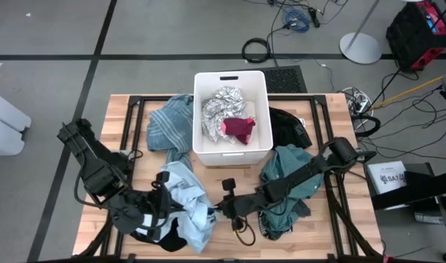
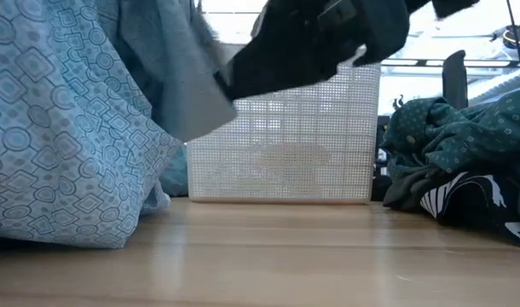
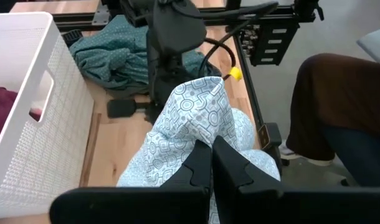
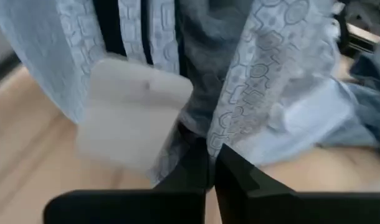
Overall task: Sort clothes
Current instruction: Put the light blue shirt into the white bin
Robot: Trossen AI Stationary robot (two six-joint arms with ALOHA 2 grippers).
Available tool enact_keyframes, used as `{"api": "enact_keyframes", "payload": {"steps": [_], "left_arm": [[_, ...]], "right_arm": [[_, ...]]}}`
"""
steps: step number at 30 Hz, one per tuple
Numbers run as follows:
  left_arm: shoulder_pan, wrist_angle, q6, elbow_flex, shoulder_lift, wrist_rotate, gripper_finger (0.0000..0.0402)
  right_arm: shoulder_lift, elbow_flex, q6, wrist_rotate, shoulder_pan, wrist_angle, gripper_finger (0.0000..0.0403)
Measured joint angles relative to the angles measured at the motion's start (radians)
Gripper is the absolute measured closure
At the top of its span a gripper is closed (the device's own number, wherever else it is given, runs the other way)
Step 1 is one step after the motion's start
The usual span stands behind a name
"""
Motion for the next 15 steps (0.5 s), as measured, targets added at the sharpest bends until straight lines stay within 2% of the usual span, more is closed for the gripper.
{"api": "enact_keyframes", "payload": {"steps": [10, 15], "left_arm": [[-0.020, 0.000, 0.021, 0.000, 0.000, -0.005, 0.0400], [-0.020, 0.000, 0.060, 0.000, 0.000, -0.089, 0.0400]], "right_arm": [[-0.235, 0.214, -0.095, 0.249, 0.062, -0.463, 0.0401], [-0.348, 0.323, -0.195, 0.321, 0.071, -0.540, 0.0402]]}}
